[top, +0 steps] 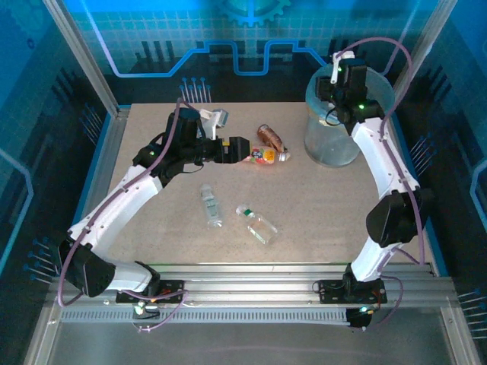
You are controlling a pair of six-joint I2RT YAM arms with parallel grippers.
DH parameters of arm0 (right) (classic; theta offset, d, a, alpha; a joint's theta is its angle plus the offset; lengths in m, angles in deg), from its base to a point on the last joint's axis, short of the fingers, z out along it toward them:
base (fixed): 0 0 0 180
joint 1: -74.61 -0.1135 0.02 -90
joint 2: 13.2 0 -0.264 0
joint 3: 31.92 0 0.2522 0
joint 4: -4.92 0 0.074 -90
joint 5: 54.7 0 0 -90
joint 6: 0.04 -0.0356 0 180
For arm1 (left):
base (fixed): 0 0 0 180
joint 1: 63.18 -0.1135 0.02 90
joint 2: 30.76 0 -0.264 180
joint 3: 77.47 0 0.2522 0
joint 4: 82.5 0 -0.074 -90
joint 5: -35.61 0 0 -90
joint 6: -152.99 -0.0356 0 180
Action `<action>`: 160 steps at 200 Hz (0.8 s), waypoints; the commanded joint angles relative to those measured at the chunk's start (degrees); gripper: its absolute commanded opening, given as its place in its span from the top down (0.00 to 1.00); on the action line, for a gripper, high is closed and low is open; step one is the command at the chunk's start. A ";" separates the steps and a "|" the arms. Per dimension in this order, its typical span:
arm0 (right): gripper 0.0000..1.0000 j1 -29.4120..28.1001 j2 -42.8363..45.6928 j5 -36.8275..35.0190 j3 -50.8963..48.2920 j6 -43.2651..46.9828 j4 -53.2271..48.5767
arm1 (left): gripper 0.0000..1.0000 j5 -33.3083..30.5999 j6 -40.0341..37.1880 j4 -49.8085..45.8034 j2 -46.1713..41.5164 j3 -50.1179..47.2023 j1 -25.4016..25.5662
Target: Put the plastic bottles in the bin
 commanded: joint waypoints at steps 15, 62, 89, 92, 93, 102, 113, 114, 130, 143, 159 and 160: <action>0.39 -3.64 7.27 6.80 -0.56 -0.32 0.51 | 0.10 -3.10 -2.38 -1.16 -1.44 -1.25 0.24; 0.38 -12.73 11.65 12.81 -3.51 4.39 -3.57 | 0.09 -6.78 -4.36 -2.61 -3.19 -3.92 0.10; 0.36 -18.76 12.39 15.23 -6.60 5.81 -7.59 | 0.08 -9.87 -6.21 -4.63 -5.83 -7.28 -0.49; 0.35 -19.40 12.26 15.62 -6.69 6.20 -8.26 | 0.08 -10.17 -6.41 -4.82 -6.15 -7.71 -0.58; 0.35 -19.62 12.22 15.67 -6.71 6.26 -8.59 | 0.07 -10.30 -6.49 -4.89 -6.31 -7.88 -0.63; 0.34 -21.56 11.40 15.76 -6.66 6.64 -11.30 | 0.07 -11.14 -7.21 -5.27 -7.71 -9.45 -1.06; 0.34 -23.49 10.20 15.75 -6.32 6.70 -14.35 | 0.06 -12.15 -7.79 -5.34 -9.34 -11.45 -1.89; 0.34 -23.60 9.98 15.74 -6.32 6.60 -14.58 | 0.06 -12.26 -7.79 -5.33 -9.49 -11.72 -1.95; 0.34 -25.51 7.65 12.36 -6.48 3.88 -17.42 | 0.04 -13.27 -7.84 -4.61 -11.89 -14.95 -3.51; 0.34 -25.56 5.75 10.02 -7.96 -0.32 -17.64 | 0.02 -13.91 -7.39 -3.37 -13.32 -17.43 -4.54; 0.35 -24.96 3.52 8.13 -11.27 -7.62 -14.53 | 0.01 -14.31 -6.87 -1.85 -14.14 -19.63 -5.36; 0.35 -24.86 3.41 8.24 -11.42 -8.12 -14.10 | 0.01 -14.30 -6.80 -1.74 -14.13 -19.72 -5.35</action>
